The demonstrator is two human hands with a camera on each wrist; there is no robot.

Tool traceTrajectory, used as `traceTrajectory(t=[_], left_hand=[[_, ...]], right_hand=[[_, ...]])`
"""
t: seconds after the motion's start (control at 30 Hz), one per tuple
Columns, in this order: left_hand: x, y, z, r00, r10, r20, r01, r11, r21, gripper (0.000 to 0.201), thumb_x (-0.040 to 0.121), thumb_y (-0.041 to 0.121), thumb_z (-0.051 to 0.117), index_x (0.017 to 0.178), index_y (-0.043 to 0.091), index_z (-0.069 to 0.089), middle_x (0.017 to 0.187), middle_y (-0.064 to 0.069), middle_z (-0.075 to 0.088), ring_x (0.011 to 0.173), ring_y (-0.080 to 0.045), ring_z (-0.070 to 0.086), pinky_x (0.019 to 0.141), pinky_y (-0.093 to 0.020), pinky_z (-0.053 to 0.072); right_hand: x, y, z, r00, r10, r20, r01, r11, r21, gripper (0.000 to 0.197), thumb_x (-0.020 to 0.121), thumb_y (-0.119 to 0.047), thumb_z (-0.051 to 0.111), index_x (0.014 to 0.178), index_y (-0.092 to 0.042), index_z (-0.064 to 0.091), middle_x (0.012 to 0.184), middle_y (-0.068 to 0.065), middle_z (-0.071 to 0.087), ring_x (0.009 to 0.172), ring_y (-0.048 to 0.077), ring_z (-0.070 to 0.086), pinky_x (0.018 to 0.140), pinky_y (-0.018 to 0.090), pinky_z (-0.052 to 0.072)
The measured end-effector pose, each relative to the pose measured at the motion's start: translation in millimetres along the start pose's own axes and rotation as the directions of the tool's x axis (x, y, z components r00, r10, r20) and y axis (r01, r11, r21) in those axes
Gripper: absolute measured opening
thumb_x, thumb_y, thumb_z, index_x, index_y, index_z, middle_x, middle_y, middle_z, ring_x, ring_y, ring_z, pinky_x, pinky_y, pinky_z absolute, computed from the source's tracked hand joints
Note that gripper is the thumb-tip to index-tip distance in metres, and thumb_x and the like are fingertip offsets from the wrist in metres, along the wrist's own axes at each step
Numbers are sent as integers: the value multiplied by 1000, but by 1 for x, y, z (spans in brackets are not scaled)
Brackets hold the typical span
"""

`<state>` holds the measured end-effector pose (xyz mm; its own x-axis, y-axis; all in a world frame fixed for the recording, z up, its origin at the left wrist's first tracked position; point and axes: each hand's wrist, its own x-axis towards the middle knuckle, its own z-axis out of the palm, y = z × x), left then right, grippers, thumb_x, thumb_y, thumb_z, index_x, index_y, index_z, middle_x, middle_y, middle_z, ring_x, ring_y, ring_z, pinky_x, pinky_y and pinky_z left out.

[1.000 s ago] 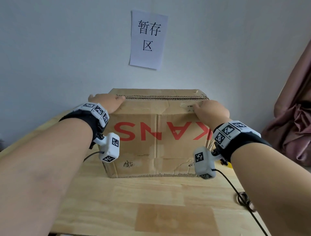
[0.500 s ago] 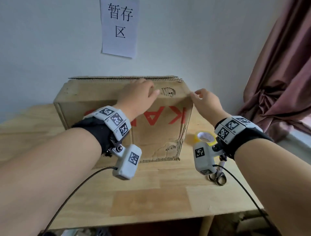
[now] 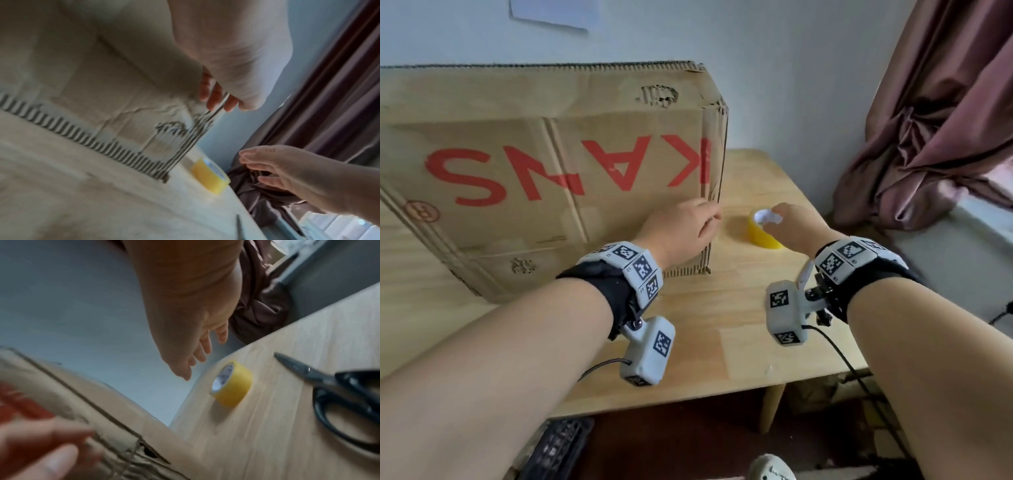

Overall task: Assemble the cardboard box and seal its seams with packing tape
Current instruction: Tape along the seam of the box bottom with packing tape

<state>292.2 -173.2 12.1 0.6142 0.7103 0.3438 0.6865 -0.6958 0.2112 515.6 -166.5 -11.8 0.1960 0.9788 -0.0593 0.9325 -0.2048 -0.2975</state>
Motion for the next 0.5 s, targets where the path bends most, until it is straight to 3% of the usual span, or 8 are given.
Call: traceTrajectory(t=[0.07, 0.1, 0.17, 0.23, 0.33, 0.37, 0.43, 0.5], left_hand=[[-2, -9, 9, 999, -24, 24, 24, 1000, 10, 25, 97, 23, 43, 115, 18, 60, 101, 3, 63, 79, -15, 53, 67, -29, 44], [-2, -13, 13, 999, -31, 26, 31, 999, 9, 24, 96, 23, 44, 114, 19, 61, 98, 3, 64, 80, -17, 55, 68, -30, 45], [-1, -19, 19, 1000, -24, 16, 24, 1000, -7, 22, 95, 22, 46, 109, 17, 63, 89, 4, 64, 79, -19, 58, 68, -35, 48], [1, -22, 24, 1000, 10, -16, -10, 999, -30, 20, 93, 18, 49, 104, 14, 66, 77, 7, 56, 71, -19, 54, 64, -35, 48], [3, -24, 27, 998, 37, -43, -38, 999, -26, 19, 92, 16, 50, 100, 12, 67, 71, 10, 47, 65, -15, 45, 61, -32, 46], [4, -25, 27, 998, 40, -40, -41, 999, -17, 19, 93, 16, 50, 100, 12, 67, 71, 10, 47, 66, -15, 45, 61, -32, 46], [5, -26, 27, 999, 35, -23, -35, 999, -8, 20, 93, 18, 48, 102, 12, 66, 71, 9, 47, 67, -16, 45, 62, -34, 46], [6, -28, 26, 1000, 21, -6, -21, 1000, -4, 21, 94, 19, 47, 104, 12, 65, 73, 9, 47, 68, -16, 44, 64, -34, 46]], right_hand=[[9, 4, 11, 999, -20, 50, 18, 1000, 23, 29, 92, -22, 45, 120, -16, 48, 117, 7, 51, 108, 28, 50, 81, 31, 42], [14, 6, 19, 996, -6, 87, 5, 1000, 7, 40, 92, -20, 46, 132, -17, 43, 128, 5, 48, 119, 28, 46, 94, 37, 41], [20, 7, 33, 983, 56, 172, -41, 995, -92, 63, 93, -15, 46, 150, -16, 20, 152, 6, 28, 140, 26, 25, 115, 50, 18], [27, 3, 44, 973, 73, 218, -39, 987, -157, 69, 93, -9, 43, 153, -15, 9, 155, 7, 22, 144, 27, 17, 115, 54, 6], [34, 0, 51, 984, 79, 157, -31, 958, -285, 57, 88, -3, 42, 142, -18, 33, 135, 11, 44, 130, 32, 35, 111, 50, 17], [34, -2, 51, 991, 55, 124, -10, 942, -336, 42, 87, -3, 42, 124, -19, 48, 113, 9, 54, 114, 31, 45, 106, 46, 22], [35, -9, 50, 997, -3, 75, 31, 923, -382, 16, 86, -6, 40, 93, -18, 48, 76, 2, 46, 80, 25, 44, 94, 41, 27], [34, -15, 46, 998, -50, 31, 57, 956, -289, 8, 94, -14, 40, 97, -18, 46, 81, 2, 47, 80, 25, 43, 90, 39, 28]])
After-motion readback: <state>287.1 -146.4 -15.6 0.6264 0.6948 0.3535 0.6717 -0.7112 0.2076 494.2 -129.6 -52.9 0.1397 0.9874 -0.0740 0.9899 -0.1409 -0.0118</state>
